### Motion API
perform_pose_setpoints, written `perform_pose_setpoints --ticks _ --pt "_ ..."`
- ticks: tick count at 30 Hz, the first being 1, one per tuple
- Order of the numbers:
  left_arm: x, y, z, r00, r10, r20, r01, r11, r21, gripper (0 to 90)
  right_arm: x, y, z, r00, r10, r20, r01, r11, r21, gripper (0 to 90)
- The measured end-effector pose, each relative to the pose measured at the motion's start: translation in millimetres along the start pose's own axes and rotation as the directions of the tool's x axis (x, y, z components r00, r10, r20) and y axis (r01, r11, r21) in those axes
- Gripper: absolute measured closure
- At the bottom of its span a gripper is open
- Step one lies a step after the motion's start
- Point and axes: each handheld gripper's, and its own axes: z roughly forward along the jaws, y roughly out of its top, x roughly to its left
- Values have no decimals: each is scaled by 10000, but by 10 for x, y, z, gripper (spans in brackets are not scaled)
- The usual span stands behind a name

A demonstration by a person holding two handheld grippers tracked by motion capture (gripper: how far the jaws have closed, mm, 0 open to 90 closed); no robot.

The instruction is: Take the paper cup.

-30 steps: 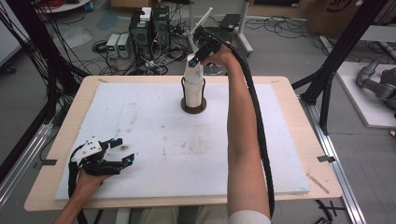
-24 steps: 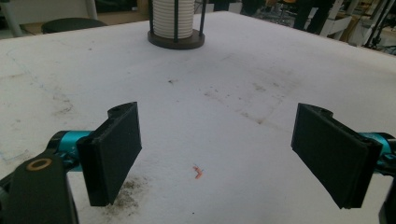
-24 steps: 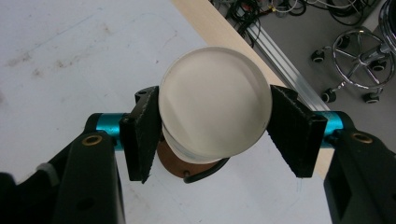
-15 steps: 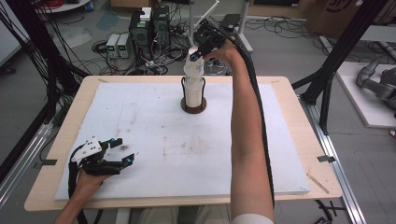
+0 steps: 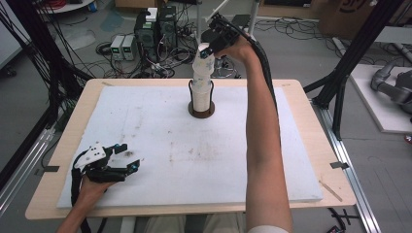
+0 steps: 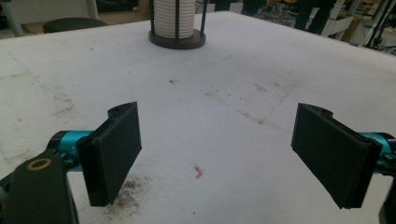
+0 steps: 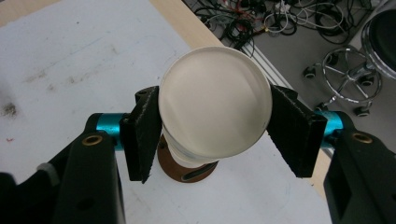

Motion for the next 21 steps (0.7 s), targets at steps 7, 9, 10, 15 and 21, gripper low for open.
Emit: perform_pose_setpoints --ticks 7,9,10,15,21 --pt "-1 0 2 10000 21 14 -21 10000 -23 159 22 44 -89 9999 -79 147 81 9999 -115 382" --pt "-1 1 2 10000 21 18 -21 10000 -12 159 25 37 -107 9999 -86 147 89 9998 -170 382" --pt "-1 1 2 10000 21 18 -21 10000 -12 159 25 37 -107 9999 -86 147 89 9998 -170 382" --pt "-5 0 2 10000 37 1 -37 10000 -27 159 88 34 -207 9991 -419 58 421 9978 -502 382" --pt "-7 -1 -2 10000 65 -23 -65 10000 -33 159 141 -33 -360 9979 -635 -100 621 9925 -1052 382"
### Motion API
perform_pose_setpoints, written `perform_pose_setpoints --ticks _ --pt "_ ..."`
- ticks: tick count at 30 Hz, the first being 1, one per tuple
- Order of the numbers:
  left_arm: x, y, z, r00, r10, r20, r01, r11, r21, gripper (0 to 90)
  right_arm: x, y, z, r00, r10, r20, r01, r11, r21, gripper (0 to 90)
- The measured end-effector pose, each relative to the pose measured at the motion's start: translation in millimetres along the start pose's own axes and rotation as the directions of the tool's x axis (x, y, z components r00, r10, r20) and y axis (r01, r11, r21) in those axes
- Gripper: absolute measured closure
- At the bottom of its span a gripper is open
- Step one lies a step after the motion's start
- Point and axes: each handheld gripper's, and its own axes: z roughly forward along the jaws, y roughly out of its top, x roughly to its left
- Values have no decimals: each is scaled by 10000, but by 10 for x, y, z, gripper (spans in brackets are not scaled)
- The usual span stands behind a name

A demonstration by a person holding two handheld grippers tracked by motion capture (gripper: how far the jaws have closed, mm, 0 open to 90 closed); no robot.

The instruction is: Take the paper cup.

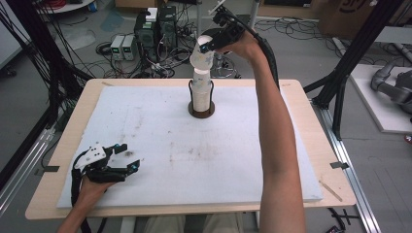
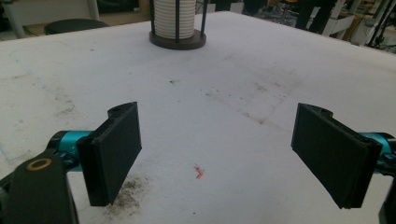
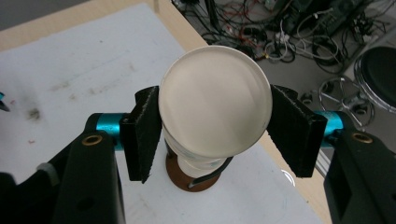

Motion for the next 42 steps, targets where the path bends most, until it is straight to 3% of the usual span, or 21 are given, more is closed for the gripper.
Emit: perform_pose_setpoints --ticks 10,20,27,36,42 --pt "2 2 4 10000 -49 -33 49 10000 38 160 127 -273 -308 9994 -86 -335 63 9976 -686 382" --pt "1 4 7 9999 -62 -126 63 9999 81 163 336 -472 -592 9964 -654 -537 585 9908 -1217 381" --pt "0 5 12 9999 -52 -162 54 9999 101 163 480 -550 -635 9925 -931 -793 823 9880 -1306 382" --pt "0 5 11 9998 -113 -160 114 9999 103 163 733 -696 -677 9805 -1468 -1305 1225 9764 -1778 382" --pt "4 4 13 9997 -163 -193 165 9998 97 163 840 -894 -692 9772 -1482 -1523 1144 9708 -2107 381"
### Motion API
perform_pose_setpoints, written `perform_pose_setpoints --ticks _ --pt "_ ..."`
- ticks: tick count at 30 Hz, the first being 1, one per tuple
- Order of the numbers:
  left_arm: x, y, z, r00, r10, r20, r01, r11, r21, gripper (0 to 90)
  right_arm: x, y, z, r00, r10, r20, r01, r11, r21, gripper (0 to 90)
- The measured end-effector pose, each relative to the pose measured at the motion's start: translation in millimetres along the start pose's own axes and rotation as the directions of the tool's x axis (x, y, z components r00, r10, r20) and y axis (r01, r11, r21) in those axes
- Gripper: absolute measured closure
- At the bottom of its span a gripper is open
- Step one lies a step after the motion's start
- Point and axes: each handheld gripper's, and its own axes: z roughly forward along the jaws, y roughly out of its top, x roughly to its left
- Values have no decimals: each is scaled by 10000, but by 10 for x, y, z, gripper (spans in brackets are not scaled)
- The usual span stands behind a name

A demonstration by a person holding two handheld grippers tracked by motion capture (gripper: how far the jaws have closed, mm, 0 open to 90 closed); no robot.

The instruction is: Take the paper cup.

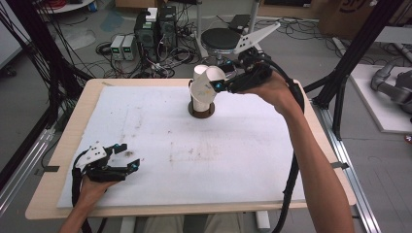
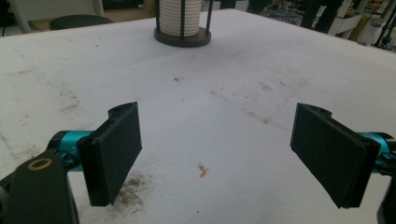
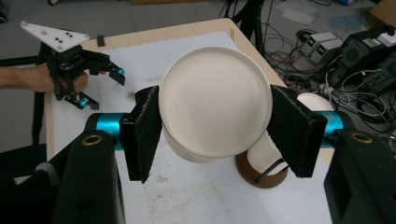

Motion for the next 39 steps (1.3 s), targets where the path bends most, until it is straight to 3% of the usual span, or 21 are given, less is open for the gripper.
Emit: perform_pose_setpoints --ticks 10,19,39 --pt "5 -1 -5 10000 -33 -57 33 10000 -27 163 106 -328 5 9988 285 -398 -307 9979 -568 381" --pt "4 -3 -13 9999 -56 -89 55 10000 -82 163 208 -519 39 9970 395 -673 -455 9949 -895 381" --pt "-2 -6 -17 9999 -20 -127 19 9999 -125 163 489 -943 260 9910 401 -1280 -618 9834 -1706 381"
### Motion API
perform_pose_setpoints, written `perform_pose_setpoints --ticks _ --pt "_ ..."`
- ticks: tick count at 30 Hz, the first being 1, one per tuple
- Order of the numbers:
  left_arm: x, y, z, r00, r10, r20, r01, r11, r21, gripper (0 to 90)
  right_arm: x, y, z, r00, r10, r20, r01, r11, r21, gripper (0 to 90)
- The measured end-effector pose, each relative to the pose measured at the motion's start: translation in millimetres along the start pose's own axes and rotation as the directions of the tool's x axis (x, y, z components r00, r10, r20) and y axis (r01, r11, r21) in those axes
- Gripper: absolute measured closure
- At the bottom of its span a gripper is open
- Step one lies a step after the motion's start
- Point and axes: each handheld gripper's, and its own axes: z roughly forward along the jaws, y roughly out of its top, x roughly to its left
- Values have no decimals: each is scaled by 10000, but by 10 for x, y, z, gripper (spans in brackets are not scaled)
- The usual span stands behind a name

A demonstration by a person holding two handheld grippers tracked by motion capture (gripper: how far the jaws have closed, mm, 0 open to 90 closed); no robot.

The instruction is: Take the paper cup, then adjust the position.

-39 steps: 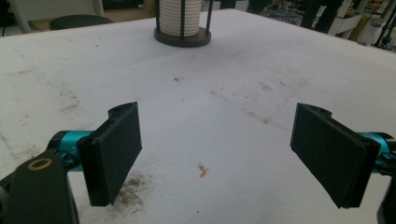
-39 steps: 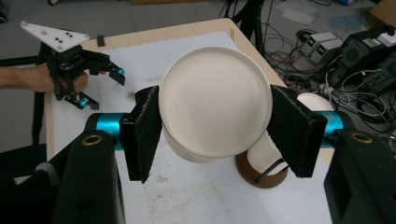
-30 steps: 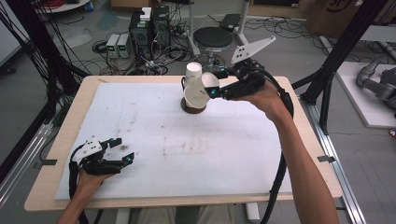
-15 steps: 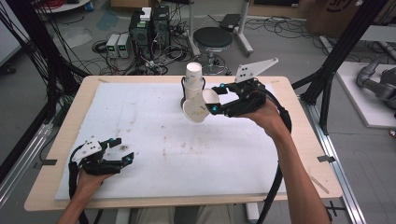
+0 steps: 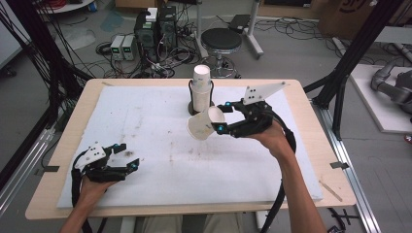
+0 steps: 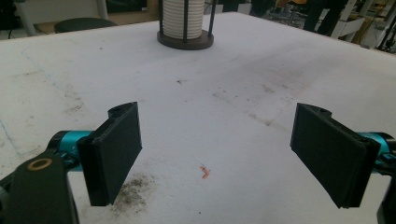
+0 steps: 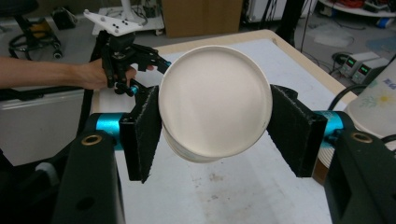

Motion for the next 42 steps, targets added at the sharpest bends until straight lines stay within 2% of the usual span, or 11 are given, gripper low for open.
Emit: perform_pose_setpoints --ticks 5,12,23,42 --pt "5 0 -1 10000 -39 3 39 10000 -21 163 66 -183 87 9995 70 -320 -78 9997 -242 381" --pt "5 0 0 10000 -49 -25 49 10000 -21 162 88 -325 196 9984 137 -557 -157 9993 -346 381" --pt "2 -1 -2 10000 -50 -70 50 10000 -9 163 121 -474 208 9974 245 -679 -294 9969 -728 380" --pt "7 -2 -6 9998 -145 -147 144 9999 -75 160 93 -482 207 9976 272 -639 -323 9963 -796 380"
